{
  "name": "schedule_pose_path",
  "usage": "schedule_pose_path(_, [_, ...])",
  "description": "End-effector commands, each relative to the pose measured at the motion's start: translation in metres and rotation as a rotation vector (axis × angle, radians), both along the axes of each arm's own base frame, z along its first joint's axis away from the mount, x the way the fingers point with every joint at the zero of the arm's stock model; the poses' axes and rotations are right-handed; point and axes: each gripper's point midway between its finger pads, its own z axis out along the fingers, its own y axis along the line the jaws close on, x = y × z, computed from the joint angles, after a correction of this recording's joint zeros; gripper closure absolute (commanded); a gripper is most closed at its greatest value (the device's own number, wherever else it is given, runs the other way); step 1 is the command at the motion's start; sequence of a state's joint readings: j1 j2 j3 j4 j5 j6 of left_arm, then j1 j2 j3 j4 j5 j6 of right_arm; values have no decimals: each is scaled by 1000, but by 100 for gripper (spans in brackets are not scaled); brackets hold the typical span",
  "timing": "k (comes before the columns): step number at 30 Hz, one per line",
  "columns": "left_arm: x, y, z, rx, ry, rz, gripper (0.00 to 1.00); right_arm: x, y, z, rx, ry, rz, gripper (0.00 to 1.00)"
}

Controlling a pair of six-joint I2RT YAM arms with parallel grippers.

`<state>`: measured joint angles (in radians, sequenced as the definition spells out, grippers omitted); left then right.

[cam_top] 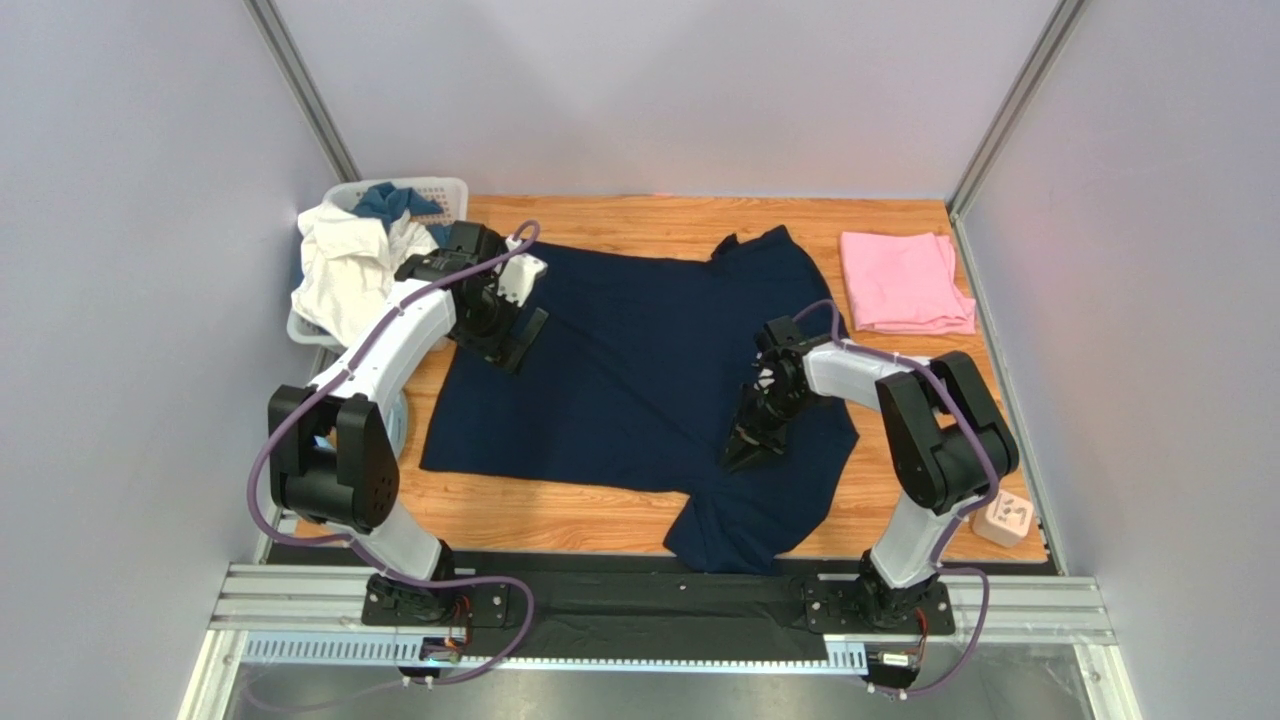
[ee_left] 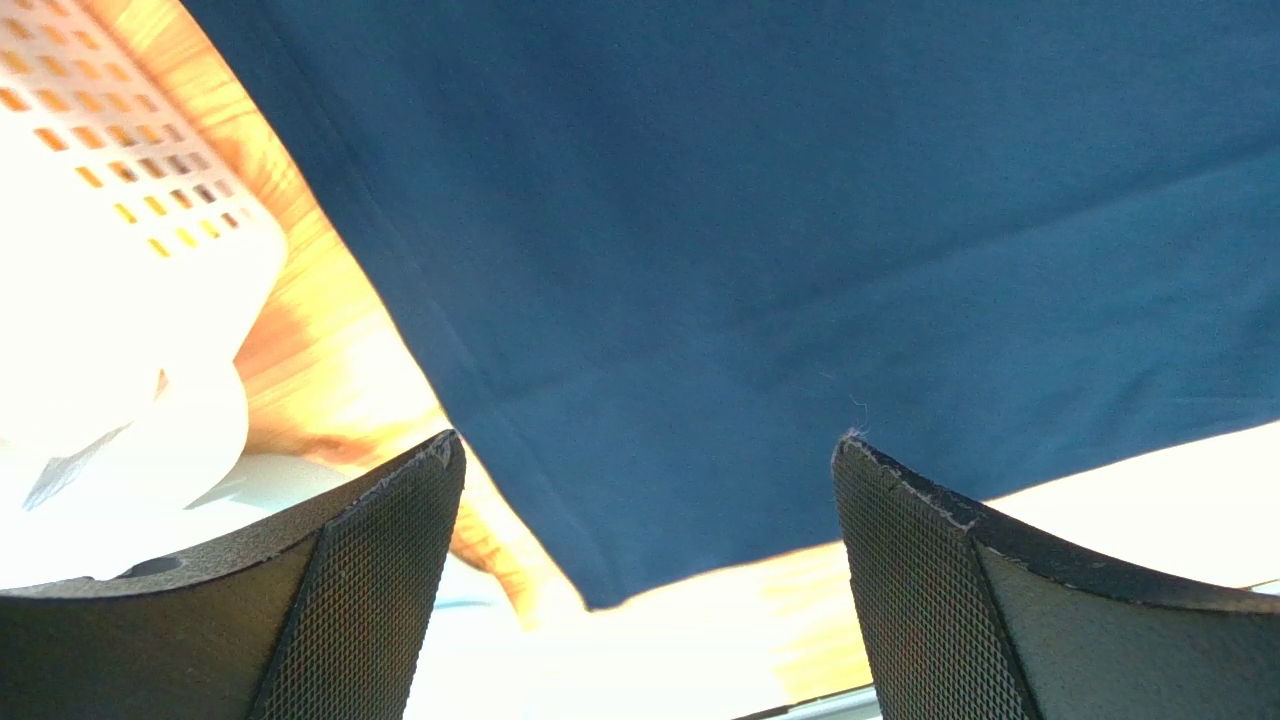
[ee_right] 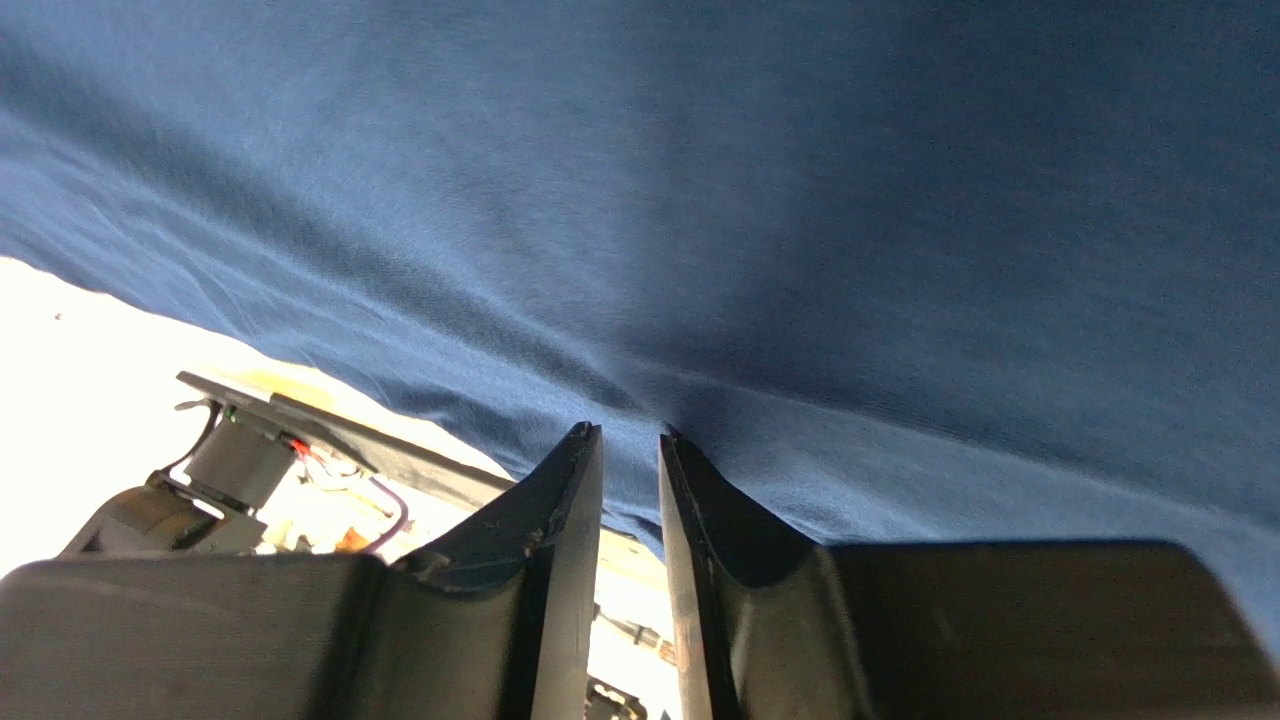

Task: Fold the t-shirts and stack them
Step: Flatten out the tshirt

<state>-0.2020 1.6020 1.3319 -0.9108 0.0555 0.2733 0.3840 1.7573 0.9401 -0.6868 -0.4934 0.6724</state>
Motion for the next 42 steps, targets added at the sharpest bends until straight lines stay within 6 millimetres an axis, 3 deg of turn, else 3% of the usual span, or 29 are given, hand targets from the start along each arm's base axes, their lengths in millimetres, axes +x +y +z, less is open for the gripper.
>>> schedule_pose_path(1, [0,-9,-13,-1,20,-14,4,-4,-32,2,-42,-16,-29,73])
schedule_pose_path(3, [-2,-11,-15,-6,27,-19,4,2,-38,9,2,-27,-67,72])
schedule_pose_path(9, [-6,-20,-12,-32,26,-37,4,-7,-15,46,177,4,-21,71])
schedule_pose_path(12, [-5,-22,-17,-14,30,-43,4,14,-11,77,202,-61,-11,70])
schedule_pose_path(15, [2,-20,-30,12,35,-39,4,52,-4,103,220,-147,-27,69])
schedule_pose_path(16, [2,-21,-34,13,42,-38,4,61,-2,96,215,-130,-31,69])
schedule_pose_path(18, [2,-22,-47,14,72,-38,4,86,3,101,215,-168,-32,70])
schedule_pose_path(21, [-3,-26,-65,-5,121,-44,4,111,7,86,219,-148,-70,71])
schedule_pose_path(24, [-11,-34,-78,-42,191,-39,5,123,12,69,221,-126,-91,71])
schedule_pose_path(28, [-15,-33,-83,-40,218,-29,5,116,9,44,192,-69,-92,69])
schedule_pose_path(32, [-20,-34,-64,-59,188,-28,5,103,4,34,166,-51,-104,61])
schedule_pose_path(36, [-16,-42,-29,-114,110,-21,5,86,-7,46,131,-97,-103,48])
schedule_pose_path(42, [-12,-50,12,-172,54,-22,5,84,-7,79,163,-187,-83,45])
